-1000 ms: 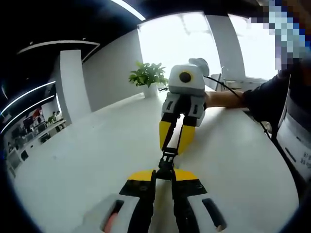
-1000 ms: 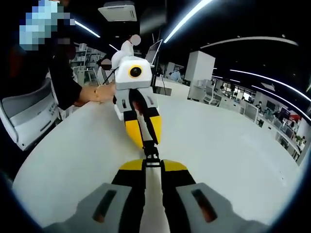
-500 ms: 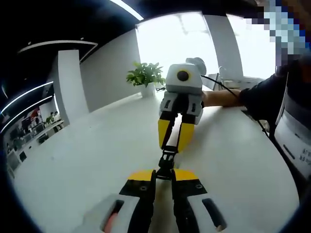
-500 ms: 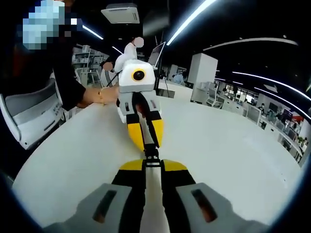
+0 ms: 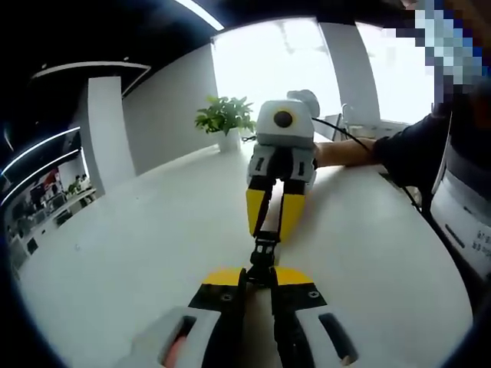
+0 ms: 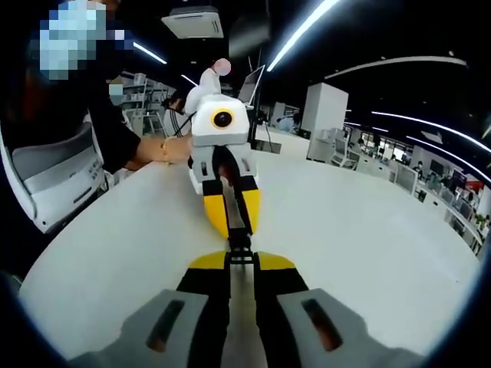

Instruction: Snap the two parts of the plastic buckle together until the buckle closes and remains connected.

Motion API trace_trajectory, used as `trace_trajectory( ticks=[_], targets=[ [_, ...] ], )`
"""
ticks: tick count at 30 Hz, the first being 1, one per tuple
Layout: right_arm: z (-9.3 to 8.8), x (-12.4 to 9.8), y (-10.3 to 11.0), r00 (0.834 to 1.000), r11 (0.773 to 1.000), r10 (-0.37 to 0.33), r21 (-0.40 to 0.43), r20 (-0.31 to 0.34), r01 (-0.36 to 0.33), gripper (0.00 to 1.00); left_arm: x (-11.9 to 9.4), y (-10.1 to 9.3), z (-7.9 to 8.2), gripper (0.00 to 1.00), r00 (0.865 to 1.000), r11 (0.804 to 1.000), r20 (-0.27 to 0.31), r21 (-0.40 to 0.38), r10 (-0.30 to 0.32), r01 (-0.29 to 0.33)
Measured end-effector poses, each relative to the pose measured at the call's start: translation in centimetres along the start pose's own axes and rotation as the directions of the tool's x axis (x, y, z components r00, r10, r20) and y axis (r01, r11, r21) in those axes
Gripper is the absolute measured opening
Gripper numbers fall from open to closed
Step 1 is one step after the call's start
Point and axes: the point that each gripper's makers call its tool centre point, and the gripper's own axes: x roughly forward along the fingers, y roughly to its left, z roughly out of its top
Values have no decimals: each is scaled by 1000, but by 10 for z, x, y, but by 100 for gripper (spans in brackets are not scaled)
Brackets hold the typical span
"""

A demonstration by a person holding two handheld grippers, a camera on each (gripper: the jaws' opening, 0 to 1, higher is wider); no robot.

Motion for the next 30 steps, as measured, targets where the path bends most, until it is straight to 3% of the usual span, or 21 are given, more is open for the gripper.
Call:
trace_trajectory(
  ticks=[23, 26, 30],
  targets=[
    [-6, 7, -4, 1000, 999, 21, 28, 2, -21, 10, 3, 1, 0, 11, 1000, 1000, -12, 29, 7, -6],
    [-7, 8, -4, 1000, 999, 26, 38, 6, -27, 10, 3, 2, -2, 10, 1000, 1000, 10, -11, -17, 17],
    [-7, 8, -3, 999, 998, 32, 47, 13, -33, 10, 3, 1, -1, 10, 1000, 1000, 10, -6, -20, 20]
  ],
)
